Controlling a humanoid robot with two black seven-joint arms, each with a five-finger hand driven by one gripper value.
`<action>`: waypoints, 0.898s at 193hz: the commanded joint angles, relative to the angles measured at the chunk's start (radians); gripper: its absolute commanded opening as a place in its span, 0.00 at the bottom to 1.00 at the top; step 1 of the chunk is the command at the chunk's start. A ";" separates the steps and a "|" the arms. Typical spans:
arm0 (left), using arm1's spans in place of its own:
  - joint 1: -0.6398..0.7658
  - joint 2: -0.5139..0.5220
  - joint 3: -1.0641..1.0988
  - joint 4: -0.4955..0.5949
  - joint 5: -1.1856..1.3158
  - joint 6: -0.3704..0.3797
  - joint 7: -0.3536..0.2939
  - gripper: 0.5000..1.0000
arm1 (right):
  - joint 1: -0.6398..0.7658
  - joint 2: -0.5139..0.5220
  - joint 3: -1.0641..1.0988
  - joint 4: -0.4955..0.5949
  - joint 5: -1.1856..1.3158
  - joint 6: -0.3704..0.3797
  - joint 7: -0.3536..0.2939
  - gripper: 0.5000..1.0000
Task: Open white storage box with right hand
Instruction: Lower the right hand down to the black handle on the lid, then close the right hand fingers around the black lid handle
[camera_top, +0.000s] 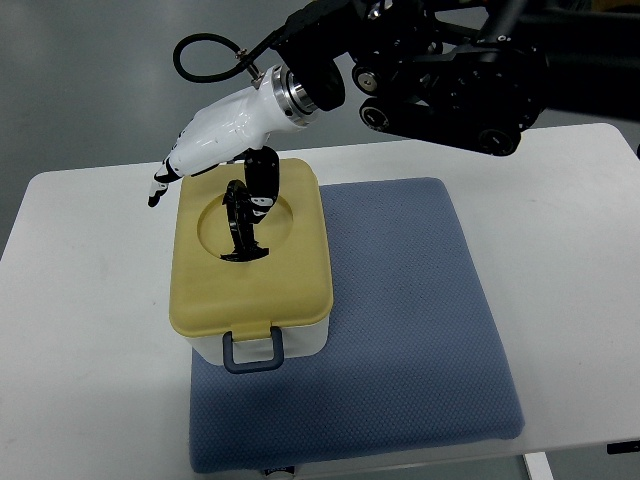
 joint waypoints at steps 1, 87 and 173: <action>0.001 0.000 0.000 -0.001 0.000 0.000 0.000 1.00 | -0.014 0.000 -0.004 -0.003 -0.017 -0.025 -0.001 0.78; 0.001 0.000 0.001 -0.006 0.000 0.000 0.000 1.00 | -0.052 0.000 -0.053 -0.020 -0.023 -0.088 -0.001 0.69; 0.001 0.000 0.001 -0.006 0.000 0.000 0.000 1.00 | -0.069 0.002 -0.082 -0.024 -0.040 -0.105 -0.001 0.39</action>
